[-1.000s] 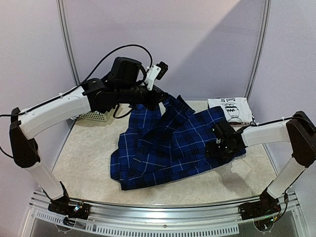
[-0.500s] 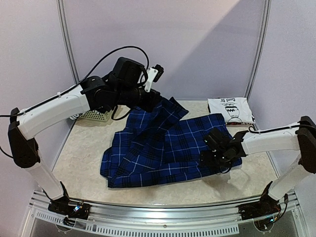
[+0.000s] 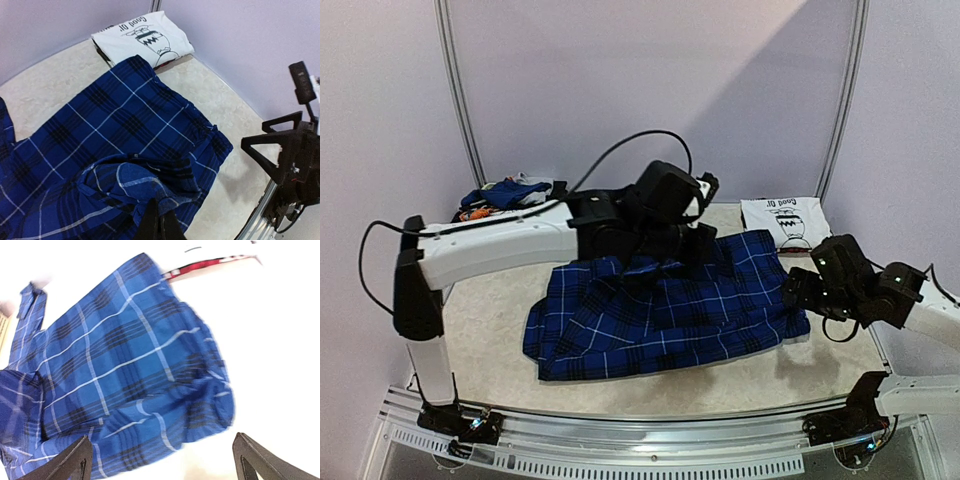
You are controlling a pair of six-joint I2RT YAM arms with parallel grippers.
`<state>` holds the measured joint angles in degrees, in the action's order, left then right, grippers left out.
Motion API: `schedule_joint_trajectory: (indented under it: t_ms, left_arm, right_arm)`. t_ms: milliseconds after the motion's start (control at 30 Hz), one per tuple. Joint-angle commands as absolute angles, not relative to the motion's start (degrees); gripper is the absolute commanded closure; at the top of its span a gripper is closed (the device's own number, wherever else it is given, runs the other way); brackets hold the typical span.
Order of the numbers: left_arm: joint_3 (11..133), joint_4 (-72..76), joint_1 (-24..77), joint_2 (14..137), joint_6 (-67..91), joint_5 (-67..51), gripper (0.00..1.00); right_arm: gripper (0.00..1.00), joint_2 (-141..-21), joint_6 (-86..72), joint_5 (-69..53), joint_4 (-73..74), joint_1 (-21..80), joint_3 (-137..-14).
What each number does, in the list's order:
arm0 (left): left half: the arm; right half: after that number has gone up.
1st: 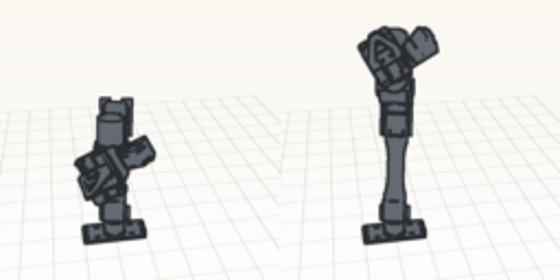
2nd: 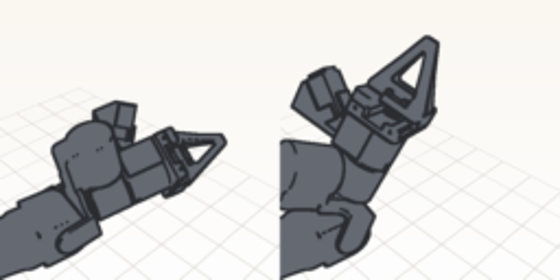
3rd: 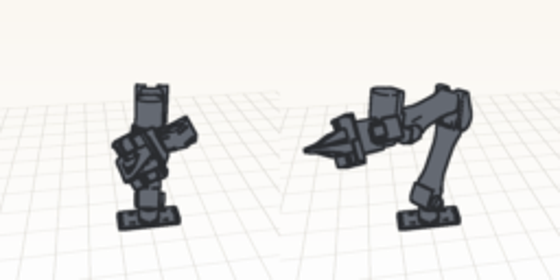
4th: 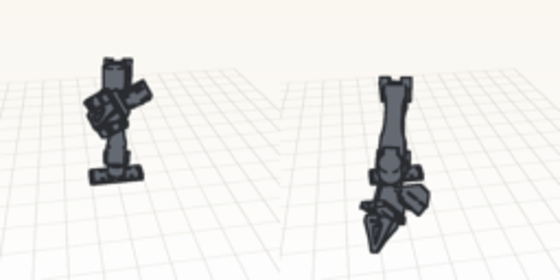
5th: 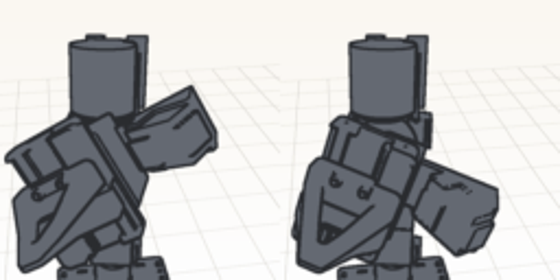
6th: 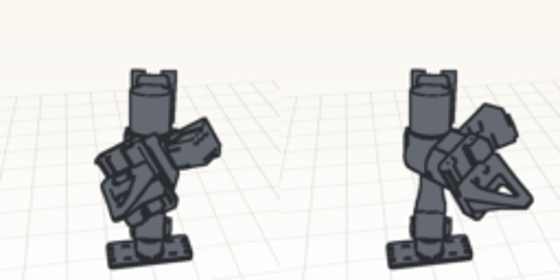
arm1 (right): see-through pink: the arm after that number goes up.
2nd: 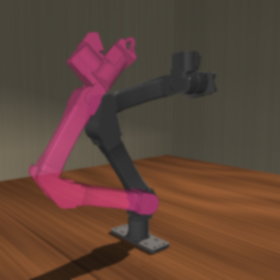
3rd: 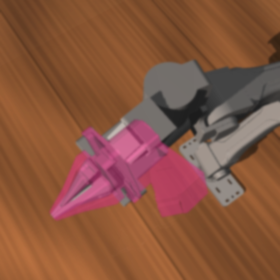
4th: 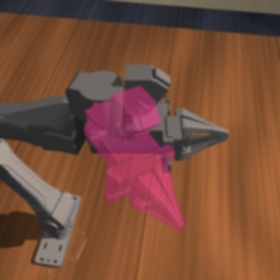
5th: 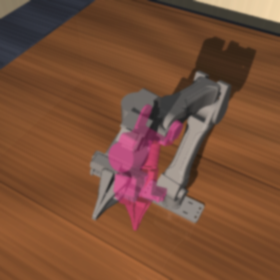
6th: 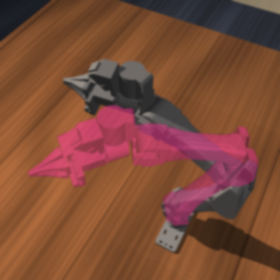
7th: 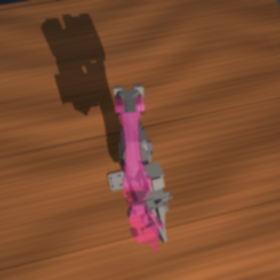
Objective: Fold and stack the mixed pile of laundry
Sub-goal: Fold the flattened shirt at the center of the board.
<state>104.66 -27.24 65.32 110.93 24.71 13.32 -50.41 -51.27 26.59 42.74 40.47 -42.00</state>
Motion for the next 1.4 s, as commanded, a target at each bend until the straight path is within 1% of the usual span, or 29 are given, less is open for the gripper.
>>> schedule_joint_trajectory:
  t_ms: [0,100,300,333,400,467,500,533,567,633,667,800,967,1033,1133,1200,1367]
  left_arm:
    - [108.0,-21.7,67.8,118.2,32.0,13.2,1.00]
    - [106.5,-14.6,68.7,120.6,35.5,14.7,1.00]
    - [106.1,-6.3,70.0,124.6,39.5,18.0,1.00]
    - [106.8,-6.0,70.2,125.4,39.0,17.7,0.97]
    - [109.5,-8.6,70.2,127.0,37.4,16.8,0.87]
    - [109.0,-9.3,70.0,126.3,35.3,17.0,0.73]
    - [107.5,-9.0,69.9,125.0,33.9,17.4,0.60]
    - [105.9,-8.8,69.8,123.5,32.4,17.9,0.36]
    - [104.4,-9.1,69.7,121.8,30.8,18.5,0.21]
    - [100.8,-10.6,69.4,118.0,28.9,21.2,0.08]
    - [98.5,-10.7,69.0,115.7,28.4,22.4,0.05]
    - [87.1,-10.9,67.0,105.5,27.6,25.6,0.04]
    - [73.8,-14.2,65.8,94.9,26.2,31.3,0.09]
    - [69.9,-16.4,65.2,92.1,26.4,32.7,0.14]
    - [64.0,-18.2,63.5,88.1,27.7,33.8,0.23]
    - [59.9,-17.1,62.2,85.8,28.2,32.7,0.28]
    - [53.8,-14.4,59.3,84.2,29.1,30.5,0.38]
  right_arm:
    - [0.01,-45.6,-53.0,30.8,47.8,39.3,-39.5]
    - [0.01,-44.6,-53.0,30.6,48.5,39.1,-39.0]
    - [0.01,-44.0,-52.9,29.3,46.9,39.0,-37.8]
    - [0.01,-43.8,-52.6,28.6,46.2,39.0,-37.5]
    - [0.01,-43.6,-51.5,26.3,44.4,39.0,-36.9]
    - [0.02,-43.4,-50.9,23.9,43.0,39.0,-36.4]
    - [0.02,-43.2,-50.5,22.2,41.7,39.0,-35.9]
    - [0.02,-42.8,-50.1,19.9,40.1,38.9,-35.4]
    - [0.03,-42.4,-49.4,17.4,37.9,39.0,-34.8]
    - [0.04,-41.8,-48.4,11.9,33.5,38.9,-33.6]
    - [0.04,-41.9,-48.3,9.2,31.5,39.0,-33.3]
    - [0.04,-45.2,-50.2,2.3,24.8,39.0,-32.8]
    - [0.06,-52.7,-56.7,-8.9,12.5,39.0,-30.7]
    - [0.06,-56.6,-58.7,-13.6,8.8,39.1,-30.3]
    - [0.08,-60.1,-60.7,-16.7,4.2,39.8,-28.6]
    - [0.11,-62.0,-62.3,-18.3,0.8,40.9,-27.4]
    - [0.13,-68.7,-64.3,-19.4,-3.5,43.7,-25.9]
